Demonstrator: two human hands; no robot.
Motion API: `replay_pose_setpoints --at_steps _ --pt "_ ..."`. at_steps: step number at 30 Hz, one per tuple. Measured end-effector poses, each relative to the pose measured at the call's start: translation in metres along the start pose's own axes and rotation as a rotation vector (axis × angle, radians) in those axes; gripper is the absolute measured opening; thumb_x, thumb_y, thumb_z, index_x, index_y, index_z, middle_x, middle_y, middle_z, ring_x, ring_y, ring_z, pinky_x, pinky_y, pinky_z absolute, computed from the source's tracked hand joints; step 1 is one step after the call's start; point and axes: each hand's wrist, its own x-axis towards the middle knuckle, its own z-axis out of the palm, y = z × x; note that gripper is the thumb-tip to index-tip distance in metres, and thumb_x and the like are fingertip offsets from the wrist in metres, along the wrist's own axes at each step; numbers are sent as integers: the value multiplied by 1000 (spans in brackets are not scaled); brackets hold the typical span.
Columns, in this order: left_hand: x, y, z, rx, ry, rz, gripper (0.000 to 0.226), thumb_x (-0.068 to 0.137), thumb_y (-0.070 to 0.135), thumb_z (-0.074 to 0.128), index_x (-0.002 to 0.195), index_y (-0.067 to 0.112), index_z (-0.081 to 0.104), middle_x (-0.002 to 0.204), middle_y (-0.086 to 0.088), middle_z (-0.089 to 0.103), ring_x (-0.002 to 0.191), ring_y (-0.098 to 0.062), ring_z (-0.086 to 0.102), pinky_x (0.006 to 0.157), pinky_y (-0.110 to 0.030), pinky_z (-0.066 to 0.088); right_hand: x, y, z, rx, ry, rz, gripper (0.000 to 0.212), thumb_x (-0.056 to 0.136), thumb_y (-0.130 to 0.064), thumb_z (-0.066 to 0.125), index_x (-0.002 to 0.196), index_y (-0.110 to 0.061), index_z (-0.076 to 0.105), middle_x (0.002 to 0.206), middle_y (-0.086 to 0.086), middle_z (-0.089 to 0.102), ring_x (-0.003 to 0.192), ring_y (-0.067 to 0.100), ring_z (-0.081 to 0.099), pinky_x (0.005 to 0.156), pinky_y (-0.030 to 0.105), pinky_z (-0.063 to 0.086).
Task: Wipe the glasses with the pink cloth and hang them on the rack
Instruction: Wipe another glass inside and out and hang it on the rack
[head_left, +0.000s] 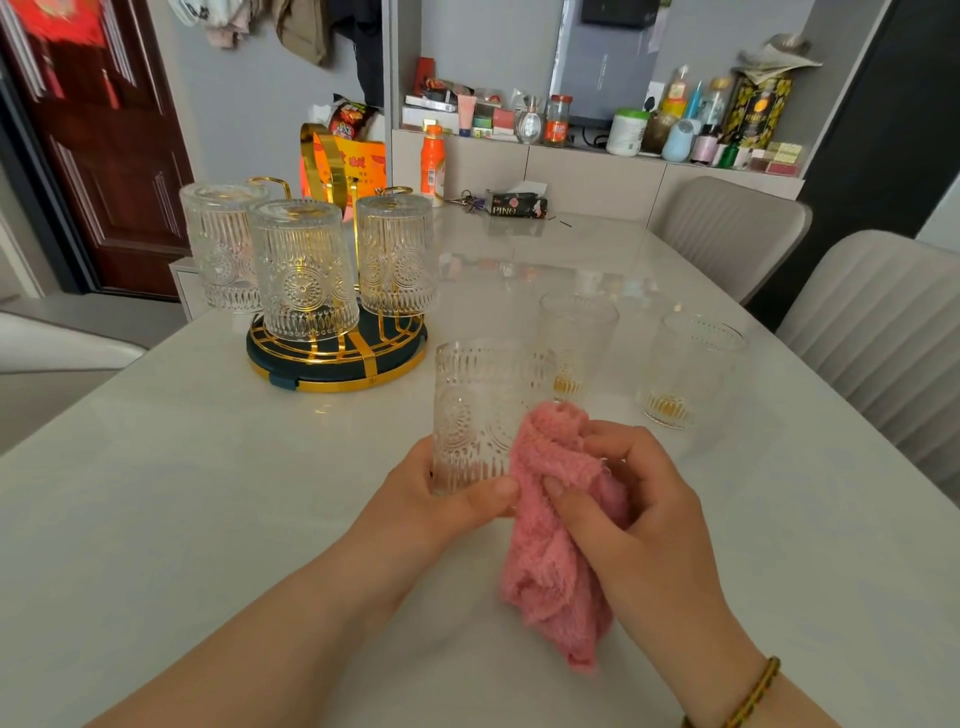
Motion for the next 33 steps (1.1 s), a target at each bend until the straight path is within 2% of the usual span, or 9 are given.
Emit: replay_pose_setpoints --at_steps 3,6,11,14,19,22,27,31,33 --pt "0 2 0 -56 -90 -36 92 35 53 85 115 18 57 112 -7 68 102 -23 66 85 -31 54 3 -5 -5 32 80 -25 15 65 -29 69 77 -35 61 88 -30 63 78 -6 61 61 5 45" --pt "-4 4 3 -134 -208 -56 97 33 52 87 116 11 56 109 -10 69 100 -24 67 78 -26 54 9 -3 -13 151 184 9 22 77 -5 66 77 -26 58 68 -25 65 61 -7 58 53 6 45" --pt "-4 5 1 -277 -176 -48 81 31 50 88 101 14 68 103 -11 71 92 -22 69 72 -25 56 14 2 -11 205 10 189 15 81 -11 64 71 -15 54 58 -11 59 52 -1 53 48 13 44" --pt "0 4 -5 -323 -69 -61 78 21 50 88 89 16 72 94 -12 73 82 -21 71 65 -26 57 6 -1 -4 155 -129 133 18 76 -10 68 70 -15 52 56 -14 60 49 -6 51 48 9 41" --pt "-3 5 0 -241 -185 -21 84 32 52 86 102 12 64 94 -7 73 85 -18 70 69 -23 55 2 -7 -5 105 56 -117 13 59 -36 63 72 -36 60 87 -26 63 81 -7 60 67 5 44" --pt "-6 5 3 -194 -261 -11 81 39 53 84 107 14 63 103 -7 72 95 -19 68 75 -23 54 8 -6 -11 208 168 -35 17 61 -25 68 74 -24 57 71 -23 65 65 -9 59 56 6 45" --pt "-4 1 -1 -224 -199 0 77 36 59 82 100 18 70 106 -6 71 98 -18 67 80 -23 53 9 1 -6 357 60 216 16 62 -28 67 71 -19 57 59 -13 61 55 1 57 52 15 48" --pt "-4 4 -3 -80 -178 43 96 40 74 71 118 20 55 114 4 67 108 -11 61 93 -22 48 6 -1 -5 386 18 214 16 62 -22 76 61 -28 62 57 -13 61 52 0 56 49 15 47" --pt "-4 5 -4 -35 -165 42 100 38 78 68 119 20 54 115 7 67 109 -9 61 97 -21 45 5 -2 -4 394 9 190 12 63 -21 64 59 -33 62 56 -12 62 51 -2 56 47 14 46"
